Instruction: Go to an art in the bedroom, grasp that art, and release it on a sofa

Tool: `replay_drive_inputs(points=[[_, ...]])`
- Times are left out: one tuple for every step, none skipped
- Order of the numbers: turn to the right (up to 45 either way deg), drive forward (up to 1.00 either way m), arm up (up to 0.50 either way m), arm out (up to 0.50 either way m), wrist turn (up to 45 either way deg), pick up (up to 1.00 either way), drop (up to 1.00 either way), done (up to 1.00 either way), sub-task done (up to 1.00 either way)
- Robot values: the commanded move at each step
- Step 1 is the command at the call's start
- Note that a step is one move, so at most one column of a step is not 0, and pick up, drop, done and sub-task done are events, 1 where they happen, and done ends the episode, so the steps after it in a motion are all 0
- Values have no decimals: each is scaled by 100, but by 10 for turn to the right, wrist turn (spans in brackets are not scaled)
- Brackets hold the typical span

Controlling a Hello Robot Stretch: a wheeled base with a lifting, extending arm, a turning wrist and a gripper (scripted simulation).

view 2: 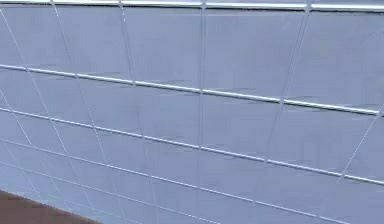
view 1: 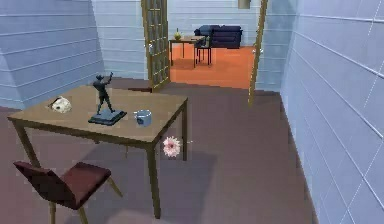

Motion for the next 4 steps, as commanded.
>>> replay_drive_inputs(points=[[0,60,0,0,0,0,0,0,0],[-450,0,0,0,0,0,0,0,0],[-450,0,0,0,0,0,0,0,0],[-360,0,0,0,0,0,0,0,0]])
